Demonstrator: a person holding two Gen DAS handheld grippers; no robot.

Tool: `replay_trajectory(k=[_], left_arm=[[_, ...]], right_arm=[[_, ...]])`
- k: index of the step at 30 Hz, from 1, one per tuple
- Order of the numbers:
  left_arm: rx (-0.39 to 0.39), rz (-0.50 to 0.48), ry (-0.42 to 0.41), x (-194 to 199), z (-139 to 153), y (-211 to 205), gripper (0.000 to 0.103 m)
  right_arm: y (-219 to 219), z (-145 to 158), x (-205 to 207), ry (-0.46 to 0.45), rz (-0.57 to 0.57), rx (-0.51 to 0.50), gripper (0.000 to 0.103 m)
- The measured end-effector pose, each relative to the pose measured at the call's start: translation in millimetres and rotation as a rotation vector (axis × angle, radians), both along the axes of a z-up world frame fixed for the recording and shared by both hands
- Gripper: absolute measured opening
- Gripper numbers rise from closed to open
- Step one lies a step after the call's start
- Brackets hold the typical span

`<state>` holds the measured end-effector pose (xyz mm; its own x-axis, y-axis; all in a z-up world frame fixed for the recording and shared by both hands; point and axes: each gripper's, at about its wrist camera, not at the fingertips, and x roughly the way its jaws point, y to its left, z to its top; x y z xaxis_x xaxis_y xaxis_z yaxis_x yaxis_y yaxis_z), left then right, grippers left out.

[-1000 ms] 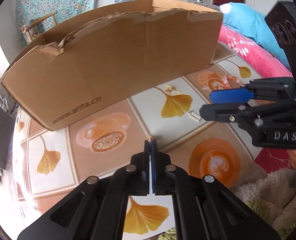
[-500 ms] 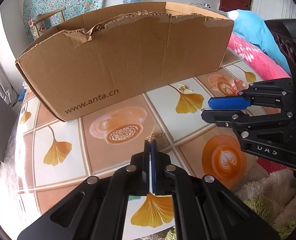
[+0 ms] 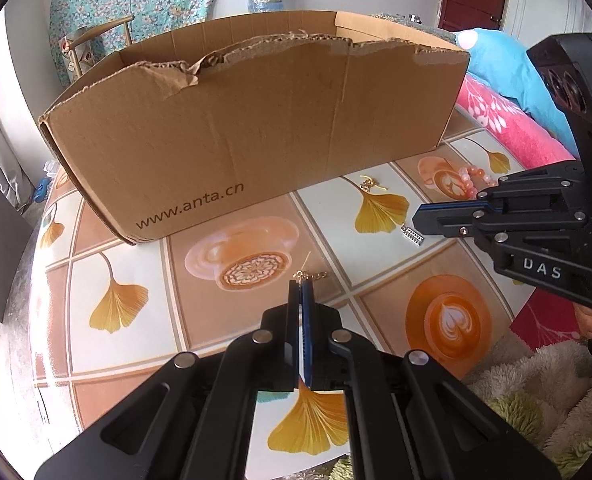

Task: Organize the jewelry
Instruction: 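Hold the pendant in the left tool while the right tool closes on a gold spring pendant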

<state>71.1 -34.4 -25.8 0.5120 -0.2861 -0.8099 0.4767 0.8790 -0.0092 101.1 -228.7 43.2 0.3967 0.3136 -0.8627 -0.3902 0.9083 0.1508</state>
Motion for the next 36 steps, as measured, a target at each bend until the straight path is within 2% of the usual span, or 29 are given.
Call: replay_trajectory(k=[11,13,14,15,16,19,25,29,36], left_arm=[[0.000,0.000,-0.018,-2.2,4.6,0.8,0.001],[0.003,0.000,-0.015,-2.3,3.0,0.4,0.001],[0.003,0.000,-0.013,-2.3,2.5,-0.3,0.001],[0.003,0.000,-0.011,-2.7,2.1,-0.6,0.001],[0.002,0.000,-0.011,-3.0,1.9,-0.6,0.001],[0.004,-0.001,-0.008,-3.3,0.7,-1.2,0.001],[0.006,0.002,-0.003,-2.3,-0.1,-0.7,0.001],[0.005,0.002,-0.002,-1.6,-0.7,-0.7,0.001],[0.000,-0.001,-0.004,-1.2,-1.5,0.3,0.001]], right_arm=[[-5.8,16.5,-11.8,-0.034,0.016,0.008,0.000],[-2.4,12.6,-10.9,-0.026,0.016,0.000,0.006],[1.1,9.8,-9.9,-0.021,0.023,-0.005,0.020],[3.2,8.1,-10.4,-0.027,0.028,-0.018,0.027],[7.9,5.4,-7.5,-0.031,0.032,-0.027,0.028],[12.0,0.4,-5.9,-0.020,0.039,-0.042,0.028],[16.2,-4.5,-3.4,-0.034,0.054,-0.079,0.018],[16.6,-4.0,-2.7,-0.023,0.065,-0.078,0.004],[6.9,-1.3,0.2,-0.016,0.049,-0.035,0.003]])
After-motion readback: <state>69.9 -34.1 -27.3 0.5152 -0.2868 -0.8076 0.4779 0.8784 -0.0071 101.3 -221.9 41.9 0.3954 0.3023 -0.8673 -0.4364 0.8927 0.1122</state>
